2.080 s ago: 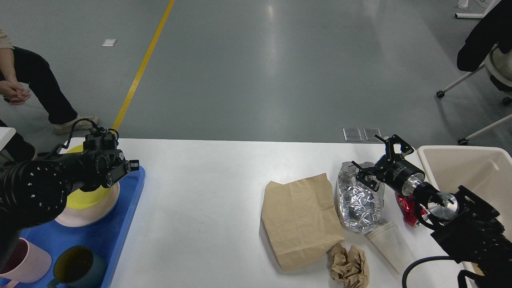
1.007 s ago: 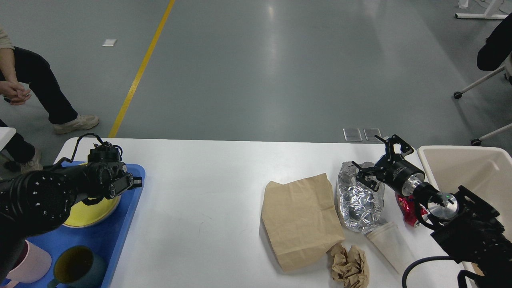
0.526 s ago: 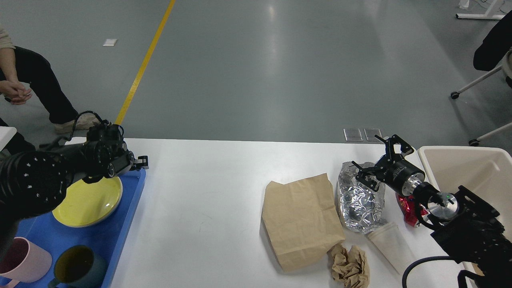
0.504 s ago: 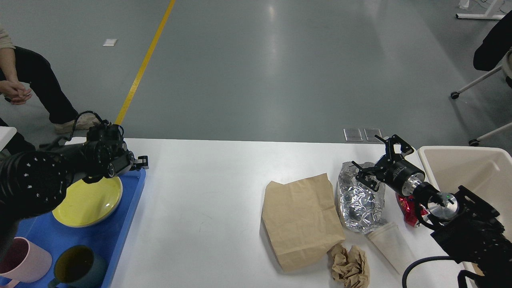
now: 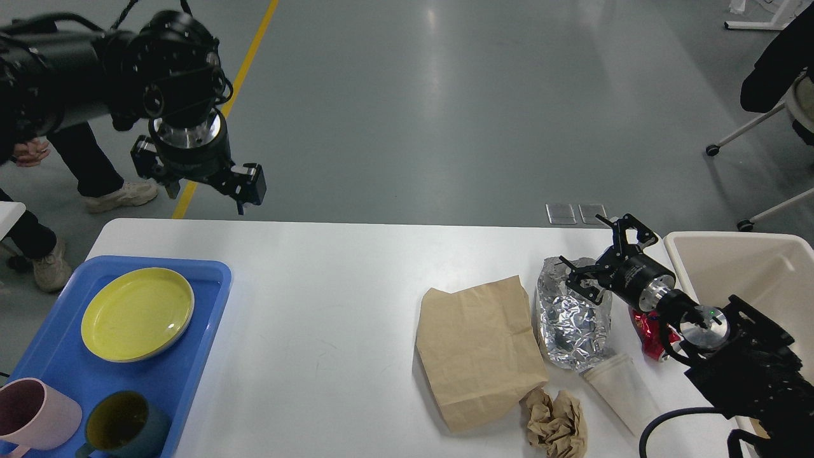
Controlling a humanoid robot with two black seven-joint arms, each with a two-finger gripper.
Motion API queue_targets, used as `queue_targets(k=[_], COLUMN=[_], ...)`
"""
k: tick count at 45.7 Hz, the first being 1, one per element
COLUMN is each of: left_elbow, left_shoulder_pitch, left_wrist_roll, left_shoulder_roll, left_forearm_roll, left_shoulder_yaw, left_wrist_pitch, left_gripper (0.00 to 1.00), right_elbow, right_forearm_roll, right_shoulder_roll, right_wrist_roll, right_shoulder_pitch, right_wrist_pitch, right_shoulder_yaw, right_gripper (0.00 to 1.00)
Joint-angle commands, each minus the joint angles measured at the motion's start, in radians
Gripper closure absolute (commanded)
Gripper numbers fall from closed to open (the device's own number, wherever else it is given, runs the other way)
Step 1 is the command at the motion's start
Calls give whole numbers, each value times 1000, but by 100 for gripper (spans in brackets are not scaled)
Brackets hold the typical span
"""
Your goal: Tidy desktop
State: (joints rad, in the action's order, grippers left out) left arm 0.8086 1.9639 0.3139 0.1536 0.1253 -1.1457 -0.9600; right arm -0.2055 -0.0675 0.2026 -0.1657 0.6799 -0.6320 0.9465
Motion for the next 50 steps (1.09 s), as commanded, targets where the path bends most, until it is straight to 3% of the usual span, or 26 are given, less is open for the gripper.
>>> queue_targets(k=[1,5,9,18,40,50], left_elbow=[6,-38,-146,-305,-661,-667], left_shoulder_pitch=[139,203,256,244,-31,-117], left_wrist_roll=[-82,-130,-131,-125,-142,-139], left_shoulder_roll=[-34,-48,-52,-59,90,173], left_forearm_roll=[-27,-61,-107,-115,-157,-159], left_shoulder_yaw=[53,110,205,452,1106,1176], left_wrist_pitch=[0,0,0,0,23,46], left_gripper=[4,4,4,4,4,3], right_elbow=[0,0,0,0,0,0], right_forearm_roll=[0,0,0,0,0,0], right_shoulder_roll=[0,0,0,0,0,0], right_wrist_roll=[0,0,0,0,0,0], right_shoulder_pitch=[0,0,0,1,0,1], right_wrist_pitch=[0,0,0,0,0,0], right_shoulder_yaw=[0,0,0,0,0,0], right_gripper=[0,0,0,0,0,0])
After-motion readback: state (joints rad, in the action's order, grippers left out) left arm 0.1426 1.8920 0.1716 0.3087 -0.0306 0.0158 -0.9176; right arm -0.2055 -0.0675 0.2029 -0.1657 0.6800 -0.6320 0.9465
